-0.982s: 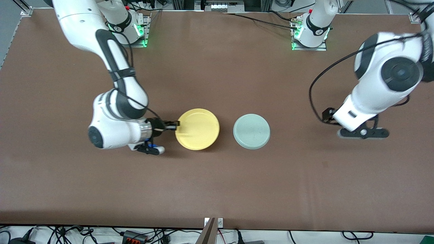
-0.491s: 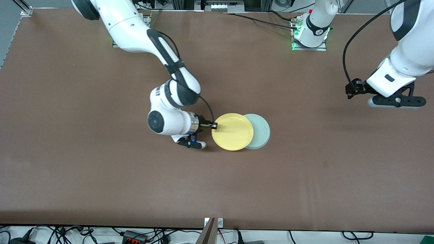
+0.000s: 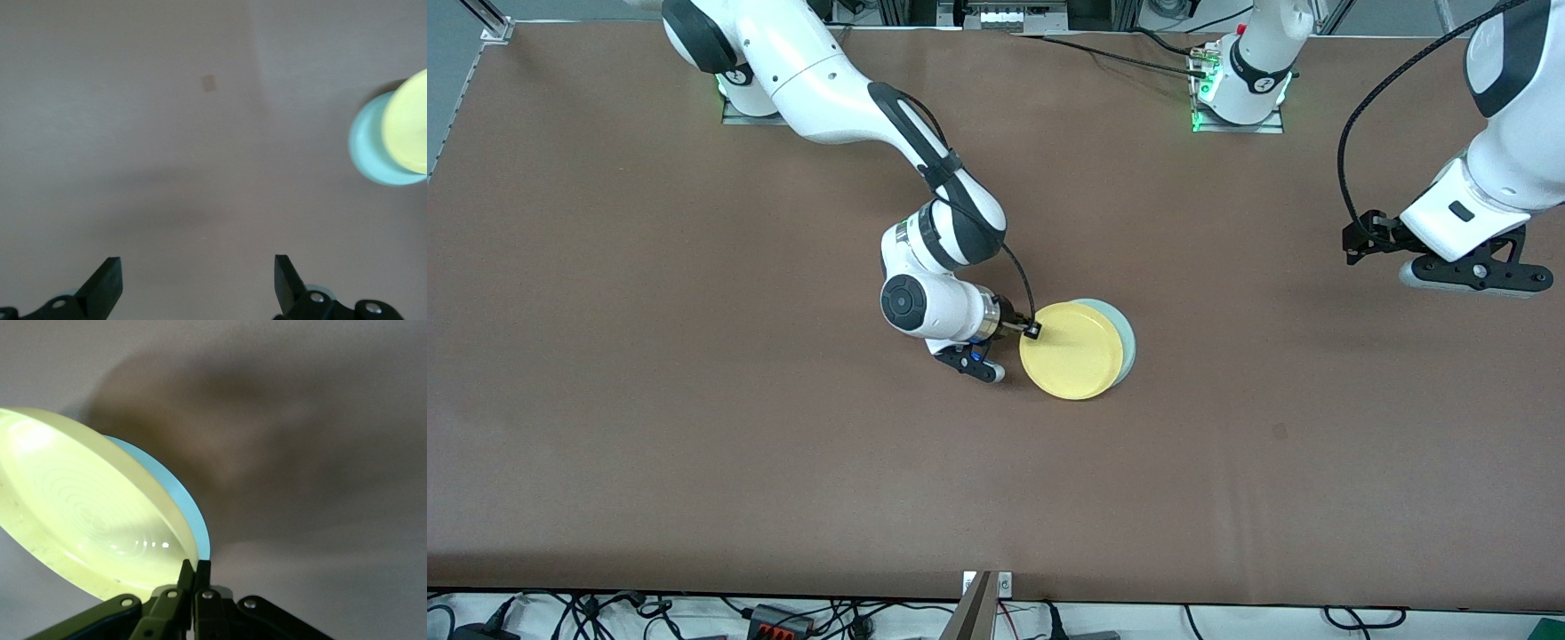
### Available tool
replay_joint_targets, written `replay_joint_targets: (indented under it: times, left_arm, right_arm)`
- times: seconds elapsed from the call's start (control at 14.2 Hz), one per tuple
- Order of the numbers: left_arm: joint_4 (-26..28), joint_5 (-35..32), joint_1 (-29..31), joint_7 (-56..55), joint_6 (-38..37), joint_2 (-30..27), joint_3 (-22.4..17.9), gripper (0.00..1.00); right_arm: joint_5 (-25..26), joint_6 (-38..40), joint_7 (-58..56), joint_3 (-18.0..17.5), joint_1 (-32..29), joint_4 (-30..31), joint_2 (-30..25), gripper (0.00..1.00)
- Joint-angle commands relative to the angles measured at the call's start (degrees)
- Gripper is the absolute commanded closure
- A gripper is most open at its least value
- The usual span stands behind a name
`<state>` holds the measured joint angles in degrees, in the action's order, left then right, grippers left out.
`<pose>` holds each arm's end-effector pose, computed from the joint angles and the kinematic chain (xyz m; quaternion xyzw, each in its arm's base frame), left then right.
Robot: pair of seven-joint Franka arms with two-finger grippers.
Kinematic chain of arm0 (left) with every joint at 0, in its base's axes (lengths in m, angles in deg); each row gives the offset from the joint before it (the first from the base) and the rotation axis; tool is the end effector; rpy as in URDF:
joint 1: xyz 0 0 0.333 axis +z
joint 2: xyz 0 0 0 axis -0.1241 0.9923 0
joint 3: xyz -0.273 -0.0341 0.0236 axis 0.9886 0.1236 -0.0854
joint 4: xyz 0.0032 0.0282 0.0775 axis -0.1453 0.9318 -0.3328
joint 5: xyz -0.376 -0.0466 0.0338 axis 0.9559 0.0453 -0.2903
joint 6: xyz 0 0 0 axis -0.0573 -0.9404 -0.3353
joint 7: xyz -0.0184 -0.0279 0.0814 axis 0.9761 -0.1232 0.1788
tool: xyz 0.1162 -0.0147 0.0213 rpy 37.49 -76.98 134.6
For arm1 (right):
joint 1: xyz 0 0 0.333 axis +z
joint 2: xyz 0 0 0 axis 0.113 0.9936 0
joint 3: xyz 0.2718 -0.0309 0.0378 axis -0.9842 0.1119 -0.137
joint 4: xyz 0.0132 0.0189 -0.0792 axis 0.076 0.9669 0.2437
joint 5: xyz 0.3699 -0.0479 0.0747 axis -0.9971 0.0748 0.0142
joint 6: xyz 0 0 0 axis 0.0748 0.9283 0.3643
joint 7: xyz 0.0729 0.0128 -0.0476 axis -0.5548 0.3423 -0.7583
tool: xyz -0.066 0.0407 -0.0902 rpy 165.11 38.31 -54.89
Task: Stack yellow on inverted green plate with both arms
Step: 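Lower the yellow plate onto the green plate and open the right gripper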
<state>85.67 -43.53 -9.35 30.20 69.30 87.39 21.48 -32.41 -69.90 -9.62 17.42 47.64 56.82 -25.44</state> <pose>0.5553 -0.0355 0.4951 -0.9977 0.0600 0.0215 0.0227 0.5523 0.4828 0.1798 -0.9415 0.2129 0.1491 0.2147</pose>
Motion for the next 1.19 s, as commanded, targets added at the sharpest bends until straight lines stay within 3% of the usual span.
replay_joint_targets:
  times: [0.0, 0.42, 0.84, 1.12]
  left_arm:
    - [-2.4, 4.3, 0.9, -1.0, -2.0, 1.0, 0.1, 0.0]
    - [-4.3, 1.5, 1.1, -1.8, -2.1, 1.0, 0.0, 0.0]
    - [6.6, 1.3, 2.0, -0.4, 3.1, -7.2, 0.5, 0.0]
    - [4.5, 1.8, 3.2, 7.5, -0.1, -7.2, 0.0, 0.0]
  right_arm:
    - [0.2, -1.3, 4.5, -0.1, 1.1, -4.3, 2.6, 1.0]
    - [-0.2, -4.7, 8.0, -2.4, 1.2, -4.3, 3.0, 1.0]
    - [-0.3, -4.5, 8.6, -2.5, 2.3, -4.0, 3.3, 1.0]
    - [0.2, -4.1, 8.9, -2.5, 2.3, -3.6, 3.1, 1.0]
